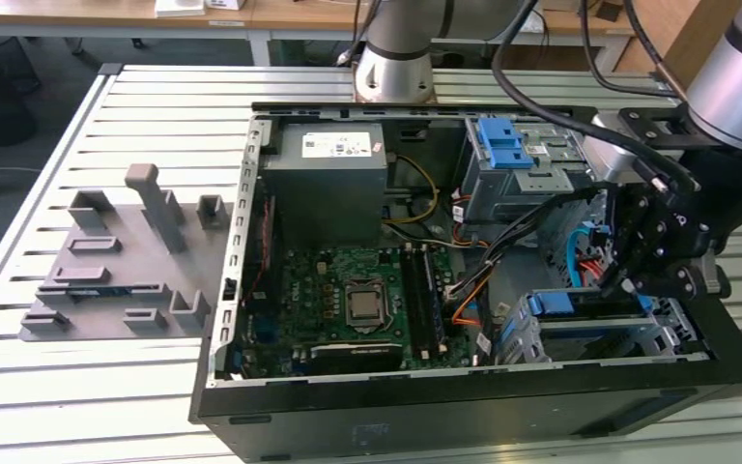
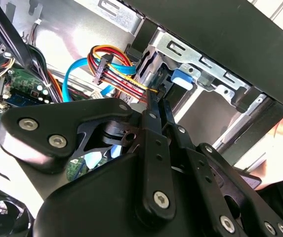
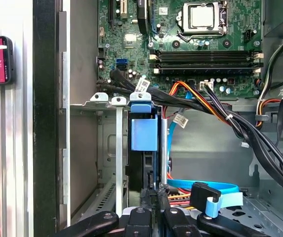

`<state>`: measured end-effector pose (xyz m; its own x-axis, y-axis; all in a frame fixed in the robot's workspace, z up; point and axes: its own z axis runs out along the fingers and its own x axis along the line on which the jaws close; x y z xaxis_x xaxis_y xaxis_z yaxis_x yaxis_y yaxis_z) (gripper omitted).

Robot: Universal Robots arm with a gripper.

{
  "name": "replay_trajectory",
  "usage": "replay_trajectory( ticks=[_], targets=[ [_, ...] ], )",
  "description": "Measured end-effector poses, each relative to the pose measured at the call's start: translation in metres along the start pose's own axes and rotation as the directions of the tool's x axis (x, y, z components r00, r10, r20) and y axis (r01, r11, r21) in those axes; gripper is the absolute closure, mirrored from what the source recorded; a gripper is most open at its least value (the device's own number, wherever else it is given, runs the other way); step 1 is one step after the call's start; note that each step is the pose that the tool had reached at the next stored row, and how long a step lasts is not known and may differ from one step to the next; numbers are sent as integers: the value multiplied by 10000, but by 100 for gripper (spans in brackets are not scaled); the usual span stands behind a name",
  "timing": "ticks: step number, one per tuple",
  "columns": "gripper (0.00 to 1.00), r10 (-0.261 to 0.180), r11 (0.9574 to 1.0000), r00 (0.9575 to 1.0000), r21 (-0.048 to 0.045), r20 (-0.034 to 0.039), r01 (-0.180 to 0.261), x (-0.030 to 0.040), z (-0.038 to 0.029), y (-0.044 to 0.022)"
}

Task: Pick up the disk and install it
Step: 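Insert the first disk wire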

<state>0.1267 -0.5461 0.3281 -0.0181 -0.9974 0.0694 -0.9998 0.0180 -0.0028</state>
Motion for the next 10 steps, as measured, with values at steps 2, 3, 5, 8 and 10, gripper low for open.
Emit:
replay_trajectory(
  ticks=[2,3,5,8,10],
  targets=[
    [84,0,10000,10000,-1,-3,0,0,2,0],
    [84,0,10000,10000,-1,-2,0,0,3,0],
    [84,0,10000,10000,-1,0,0,0,4,0],
    [84,0,10000,10000,-2,0,0,0,4,0],
    [82,0,10000,10000,-2,4,0,0,3,0]
  ],
)
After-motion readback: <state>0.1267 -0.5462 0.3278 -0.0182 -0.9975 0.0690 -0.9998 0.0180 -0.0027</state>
